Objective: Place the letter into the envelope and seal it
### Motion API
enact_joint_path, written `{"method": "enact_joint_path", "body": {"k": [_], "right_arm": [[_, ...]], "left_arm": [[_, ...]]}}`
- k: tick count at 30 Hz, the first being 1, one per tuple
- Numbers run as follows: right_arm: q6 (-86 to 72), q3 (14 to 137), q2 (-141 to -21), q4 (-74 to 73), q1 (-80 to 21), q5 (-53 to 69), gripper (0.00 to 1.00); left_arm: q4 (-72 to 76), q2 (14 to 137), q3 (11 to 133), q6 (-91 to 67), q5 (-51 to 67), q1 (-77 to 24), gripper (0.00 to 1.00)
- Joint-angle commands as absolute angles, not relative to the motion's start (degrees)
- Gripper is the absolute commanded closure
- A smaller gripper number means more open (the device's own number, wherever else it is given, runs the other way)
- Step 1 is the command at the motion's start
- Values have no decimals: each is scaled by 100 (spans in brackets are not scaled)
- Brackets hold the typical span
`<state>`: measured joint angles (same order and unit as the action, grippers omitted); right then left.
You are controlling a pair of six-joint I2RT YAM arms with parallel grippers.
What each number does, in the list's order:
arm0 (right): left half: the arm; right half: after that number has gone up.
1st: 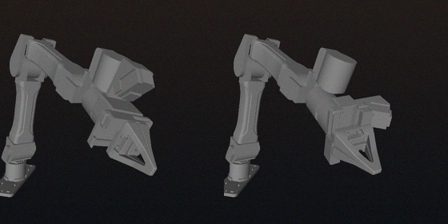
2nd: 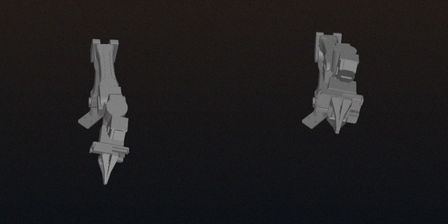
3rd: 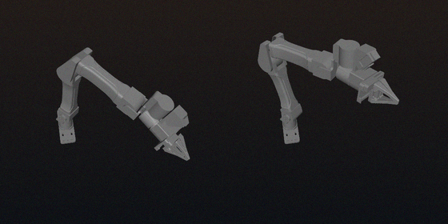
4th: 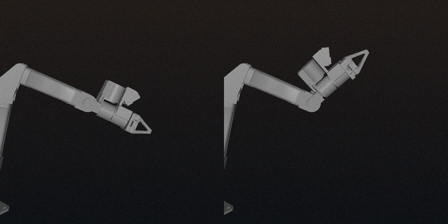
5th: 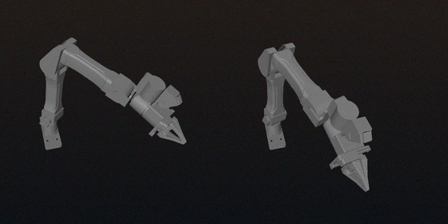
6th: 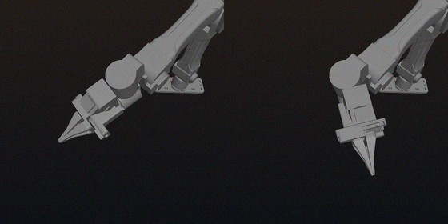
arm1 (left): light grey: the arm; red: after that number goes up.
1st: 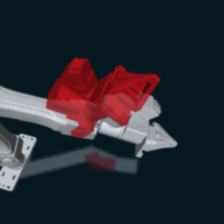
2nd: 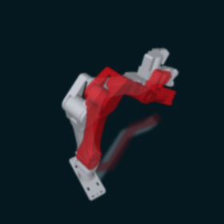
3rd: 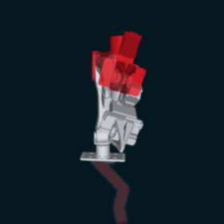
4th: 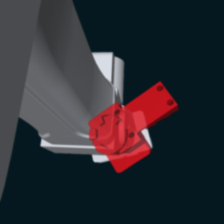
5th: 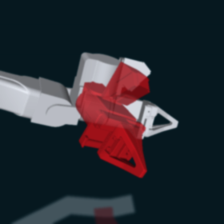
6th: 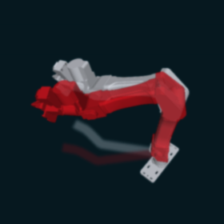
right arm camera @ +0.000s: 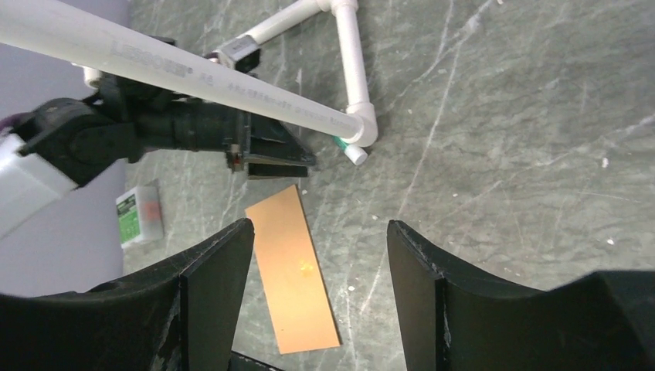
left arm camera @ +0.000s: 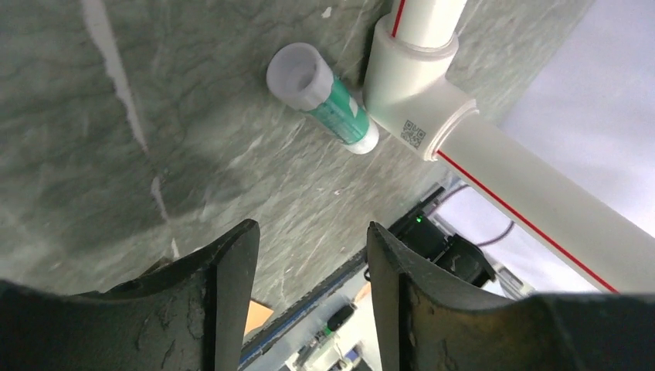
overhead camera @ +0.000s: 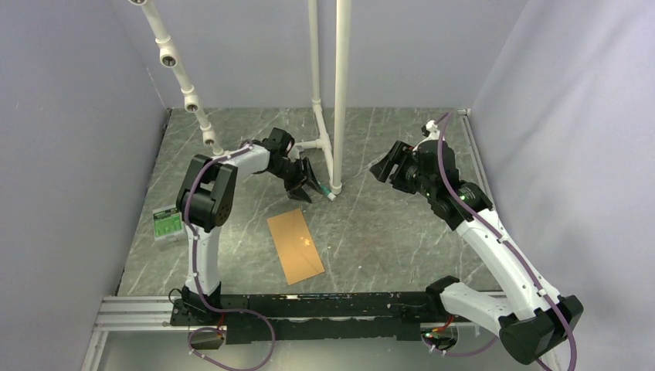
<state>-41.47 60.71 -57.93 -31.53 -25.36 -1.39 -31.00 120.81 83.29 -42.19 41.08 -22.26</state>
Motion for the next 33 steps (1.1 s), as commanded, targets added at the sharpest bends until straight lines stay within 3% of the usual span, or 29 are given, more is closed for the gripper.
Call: {"method": "enact_joint_path", "body": {"k": [1,5,7,8,11,18,28,33], "right_arm": [[-3866,6429,-5804,-3606,-2484,-445,31],[-3710,6968,-6262,-4545,-2432,-852,25],[-3699,7152,-6495,-5084,-2393,-1095,20],[-3674,7203,-6548,-5255,-2384,-1200,18],[-3699,7187,-6535,-5564,-2382,-1591,15],[-3616,7610,-6112,-5925,-2382,-2286,10],[-4117,10154,-6586,-7985,-2386,-2452,4],[-4043,10589,-6187,-7706,-2391,-1776,0]], "left_arm": [[-3645,11089,8583,-4084,3206,-2351,40],[-3890,9970,8122,-4156,1891,-2670,29],[-3965,9347,7781,-4244,1222,-2858,9],[-4009,9041,7635,-4269,845,-2965,8],[-4223,8028,7168,-4442,-410,-3304,7],[-5092,5903,6755,-4371,-2061,-3497,8],[-7490,4333,8238,-4017,-3300,-3498,7],[-7946,4216,9149,-3506,-3578,-3498,7]]}}
